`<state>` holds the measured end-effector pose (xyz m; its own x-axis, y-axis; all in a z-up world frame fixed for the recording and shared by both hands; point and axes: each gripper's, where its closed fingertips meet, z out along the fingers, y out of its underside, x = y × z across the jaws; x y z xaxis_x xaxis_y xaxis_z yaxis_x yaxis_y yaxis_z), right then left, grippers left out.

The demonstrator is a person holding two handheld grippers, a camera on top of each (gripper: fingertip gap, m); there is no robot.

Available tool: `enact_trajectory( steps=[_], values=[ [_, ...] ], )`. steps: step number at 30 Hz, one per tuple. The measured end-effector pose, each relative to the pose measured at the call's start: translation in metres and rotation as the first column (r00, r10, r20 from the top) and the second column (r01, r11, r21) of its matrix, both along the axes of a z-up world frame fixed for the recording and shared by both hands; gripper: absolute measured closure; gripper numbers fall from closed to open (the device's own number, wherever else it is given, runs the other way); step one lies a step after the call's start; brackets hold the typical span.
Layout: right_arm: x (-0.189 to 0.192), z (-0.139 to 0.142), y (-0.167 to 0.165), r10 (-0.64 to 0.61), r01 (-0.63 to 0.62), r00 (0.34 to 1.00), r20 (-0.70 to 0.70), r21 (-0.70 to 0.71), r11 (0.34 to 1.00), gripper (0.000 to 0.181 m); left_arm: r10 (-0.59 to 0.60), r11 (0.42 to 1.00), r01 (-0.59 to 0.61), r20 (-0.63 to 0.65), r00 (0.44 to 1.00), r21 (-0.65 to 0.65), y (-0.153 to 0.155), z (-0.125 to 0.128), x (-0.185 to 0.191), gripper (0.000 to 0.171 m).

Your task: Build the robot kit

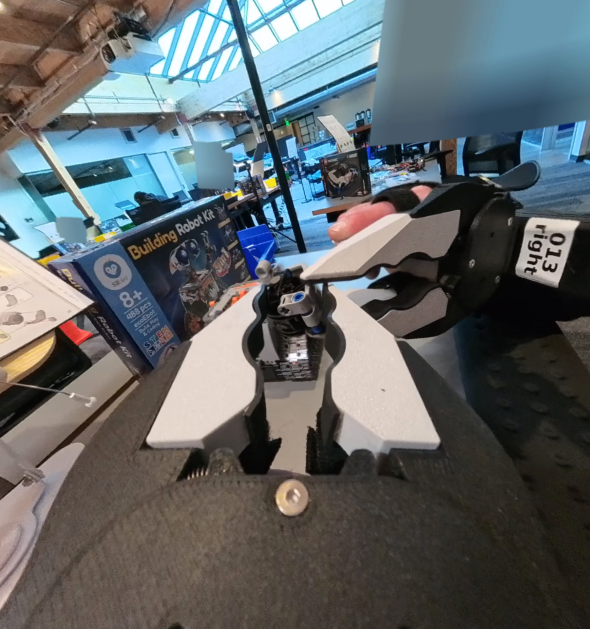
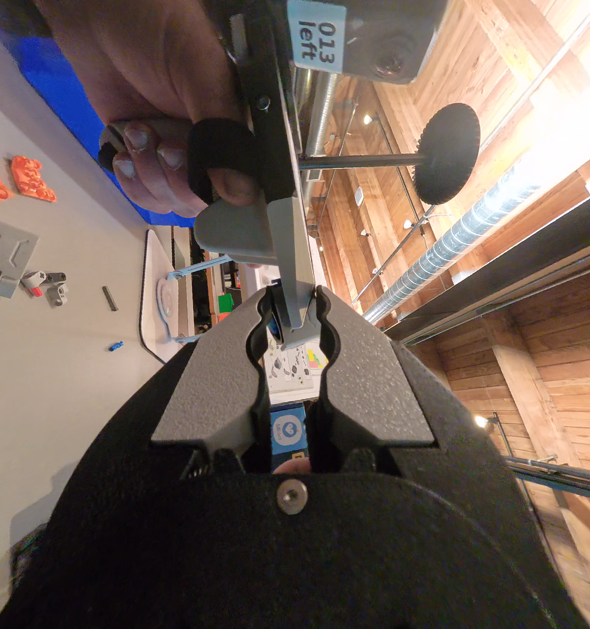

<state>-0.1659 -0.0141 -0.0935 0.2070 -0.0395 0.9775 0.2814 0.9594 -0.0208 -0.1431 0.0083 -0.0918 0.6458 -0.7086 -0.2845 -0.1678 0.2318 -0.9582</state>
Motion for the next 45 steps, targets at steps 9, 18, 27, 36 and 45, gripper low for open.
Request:
enact_trajectory(
  steps=[9, 18, 27, 36, 45],
  values=[
    [0.008, 0.006, 0.005, 0.092, -0.095, 0.996, -0.021, -0.226, 0.970, 0.134, -0.065, 0.998, 0.066, 0.059, 0.996, -0.018, -0.003, 0.004, -0.003, 0.143],
    [0.010, 0.003, 0.006, 0.100, -0.095, 0.995, 0.010, -0.233, 0.968, 0.142, -0.189, 0.976, 0.201, 0.139, 0.972, -0.079, -0.013, 0.005, 0.000, 0.143],
    [0.008, 0.004, 0.003, 0.093, -0.095, 0.995, -0.019, -0.212, 0.973, 0.148, -0.148, 0.988, 0.151, 0.083, 0.985, -0.028, -0.013, 0.005, 0.001, 0.139],
    [0.013, 0.019, 0.012, 0.023, -0.039, 0.991, -0.132, -0.116, 0.992, 0.148, -0.119, 0.991, 0.124, 0.102, 0.988, -0.047, -0.010, 0.005, 0.001, 0.145],
    [0.012, 0.019, 0.009, 0.009, -0.013, 0.990, -0.142, -0.032, 0.999, 0.147, -0.150, 0.987, 0.155, 0.111, 0.982, -0.035, -0.011, 0.005, 0.000, 0.146]
  ],
)
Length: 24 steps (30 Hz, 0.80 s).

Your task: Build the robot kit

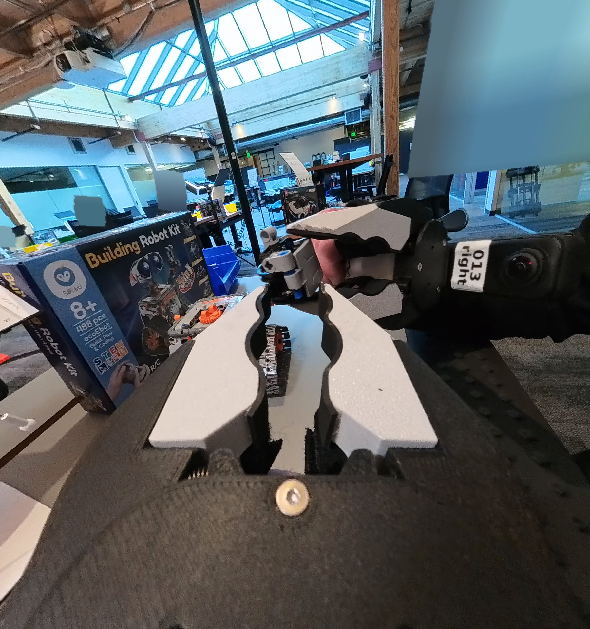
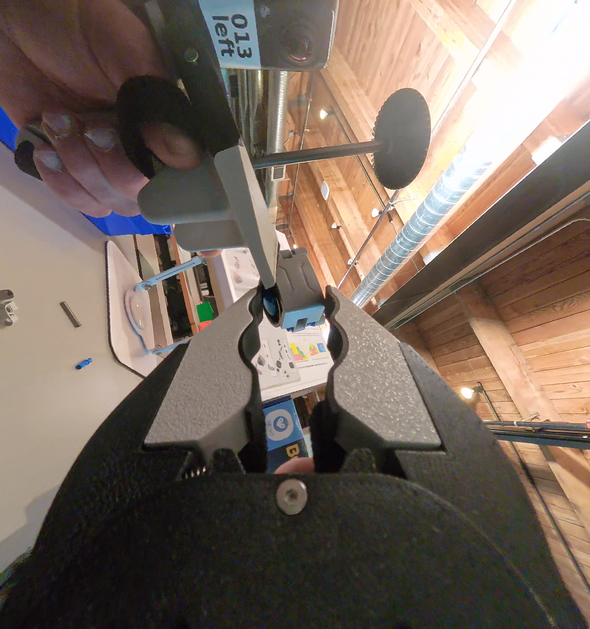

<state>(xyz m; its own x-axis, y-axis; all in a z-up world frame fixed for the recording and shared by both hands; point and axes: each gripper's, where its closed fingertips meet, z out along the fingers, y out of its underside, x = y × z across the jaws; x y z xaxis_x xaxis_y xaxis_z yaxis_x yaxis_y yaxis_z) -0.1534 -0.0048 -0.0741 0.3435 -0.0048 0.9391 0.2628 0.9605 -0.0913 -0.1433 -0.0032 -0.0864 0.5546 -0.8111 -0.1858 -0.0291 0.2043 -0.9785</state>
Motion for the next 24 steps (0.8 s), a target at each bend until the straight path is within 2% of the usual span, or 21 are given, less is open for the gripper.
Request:
enact_trajectory(
  steps=[5, 6, 7, 11, 18, 24],
  values=[
    [-0.001, 0.001, 0.000, -0.031, 0.032, 0.999, -0.012, 0.045, 0.998, 0.147, -0.020, 1.000, 0.021, 0.028, 0.999, -0.006, -0.001, 0.002, -0.001, 0.144],
    [-0.002, 0.001, 0.000, -0.040, 0.040, 0.999, -0.011, 0.057, 0.998, 0.147, -0.026, 1.000, 0.026, 0.039, 0.999, -0.011, -0.002, 0.003, 0.000, 0.134],
    [-0.003, -0.001, -0.002, -0.037, 0.038, 0.999, -0.005, 0.065, 0.997, 0.148, -0.040, 0.999, 0.041, 0.046, 0.998, -0.024, -0.003, 0.003, 0.002, 0.132],
    [-0.004, -0.002, -0.006, -0.016, 0.016, 1.000, 0.004, 0.057, 0.998, 0.149, -0.049, 0.998, 0.052, 0.060, 0.997, -0.044, -0.001, 0.001, 0.001, 0.138],
    [0.000, 0.003, -0.006, 0.046, -0.046, 0.999, -0.019, -0.044, 0.998, 0.138, -0.087, 0.993, 0.098, 0.149, 0.985, -0.063, -0.002, 0.009, -0.005, 0.140],
    [0.008, 0.013, 0.002, 0.130, -0.148, 0.988, -0.088, -0.245, 0.958, 0.131, -0.132, 0.986, 0.146, 0.178, 0.975, -0.074, -0.005, 0.010, -0.006, 0.141]
  ],
)
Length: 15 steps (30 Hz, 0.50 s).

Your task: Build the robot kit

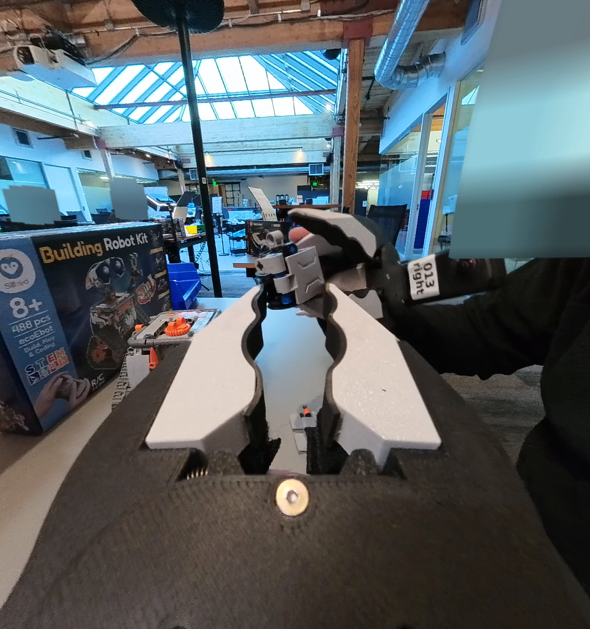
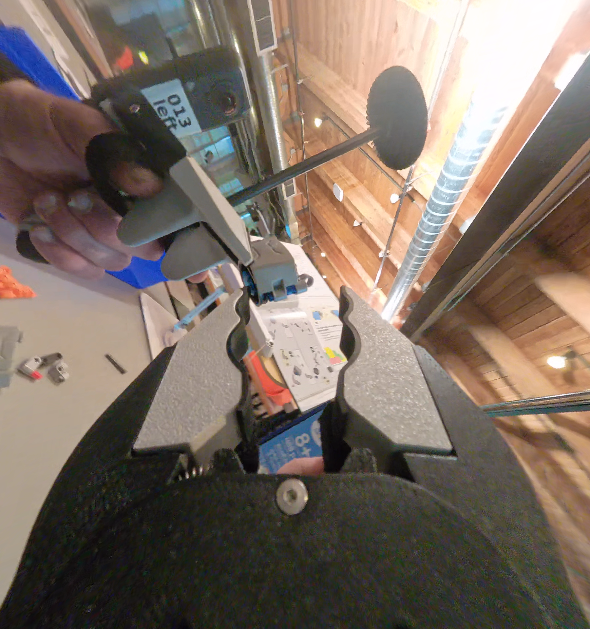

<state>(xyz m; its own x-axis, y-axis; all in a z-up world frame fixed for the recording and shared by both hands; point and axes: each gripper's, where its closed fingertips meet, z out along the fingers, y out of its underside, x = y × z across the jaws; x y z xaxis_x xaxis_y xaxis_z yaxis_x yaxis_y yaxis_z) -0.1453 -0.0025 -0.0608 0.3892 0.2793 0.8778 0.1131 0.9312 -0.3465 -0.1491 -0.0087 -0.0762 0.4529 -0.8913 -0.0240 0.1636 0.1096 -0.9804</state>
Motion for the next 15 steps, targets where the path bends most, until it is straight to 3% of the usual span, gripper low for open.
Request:
enact_trajectory(
  steps=[6, 10, 15],
  values=[
    [-0.004, -0.013, -0.011, 0.252, -0.222, 0.965, 0.069, -0.288, 0.931, 0.113, -0.057, 0.998, 0.057, -0.031, 0.998, -0.007, -0.007, -0.006, 0.007, 0.141],
    [-0.004, -0.016, -0.015, 0.339, -0.286, 0.938, 0.072, -0.392, 0.874, 0.120, -0.108, 0.994, 0.107, -0.049, 0.993, -0.032, -0.011, -0.012, 0.010, 0.141],
    [-0.005, -0.022, -0.017, 0.366, -0.298, 0.926, 0.093, -0.414, 0.860, 0.138, -0.152, 0.988, 0.149, -0.063, 0.986, -0.049, -0.015, -0.017, 0.016, 0.141]
  ],
)
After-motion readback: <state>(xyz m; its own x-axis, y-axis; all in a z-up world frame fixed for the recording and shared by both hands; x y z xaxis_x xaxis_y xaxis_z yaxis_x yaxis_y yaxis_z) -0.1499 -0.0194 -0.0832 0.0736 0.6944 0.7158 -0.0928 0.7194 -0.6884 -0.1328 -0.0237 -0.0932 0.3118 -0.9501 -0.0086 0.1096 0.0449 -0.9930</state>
